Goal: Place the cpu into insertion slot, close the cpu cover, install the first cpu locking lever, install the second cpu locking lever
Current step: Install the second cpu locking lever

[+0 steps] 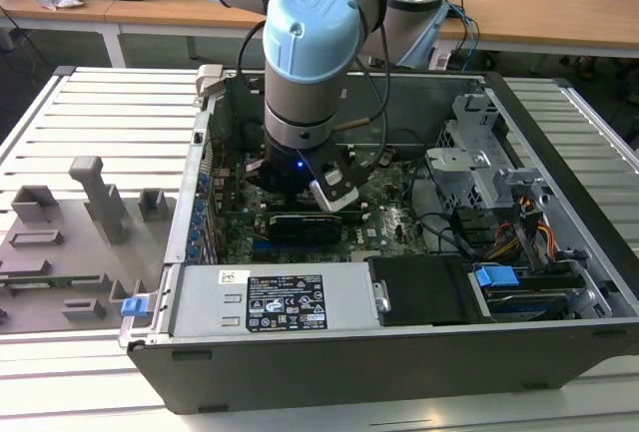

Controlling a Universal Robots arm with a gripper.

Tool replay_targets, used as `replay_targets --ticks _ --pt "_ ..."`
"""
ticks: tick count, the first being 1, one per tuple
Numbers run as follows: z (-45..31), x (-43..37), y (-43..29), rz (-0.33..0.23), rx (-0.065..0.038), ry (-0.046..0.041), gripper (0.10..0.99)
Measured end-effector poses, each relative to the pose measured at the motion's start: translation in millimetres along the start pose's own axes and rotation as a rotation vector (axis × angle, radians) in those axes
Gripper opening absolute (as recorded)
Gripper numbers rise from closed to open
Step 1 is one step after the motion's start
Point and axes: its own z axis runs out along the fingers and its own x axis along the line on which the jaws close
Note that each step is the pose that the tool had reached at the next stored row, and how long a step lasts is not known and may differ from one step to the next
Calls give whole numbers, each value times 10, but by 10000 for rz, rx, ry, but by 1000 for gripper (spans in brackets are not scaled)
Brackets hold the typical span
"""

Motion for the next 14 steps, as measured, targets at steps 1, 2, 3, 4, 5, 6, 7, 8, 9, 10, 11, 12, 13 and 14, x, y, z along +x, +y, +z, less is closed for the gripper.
replay_targets --ticks 1,2,3,4,5,6,7,8,9,10,11,12,13,14 --pt "-4 5 0 1 2 1 106" --pt "-8 7 2 0 0 0 106" --pt "-24 9 8 -1 -5 -2 106" --pt "-35 9 11 -1 -3 -2 106" --pt "-44 10 13 0 -1 0 106" --pt "-60 10 17 0 -4 -1 106" --pt "-104 11 29 0 -7 -1 106" --pt "-141 12 40 1 -7 -1 106" --pt "-150 13 42 1 -8 -1 106" --pt "-162 13 45 1 -8 -1 106" --pt "-188 13 53 0 -7 -1 106" --pt "-221 14 62 1 -7 0 106" --pt "-253 14 71 1 -7 -1 106" --pt "-287 15 80 1 -8 -2 106"
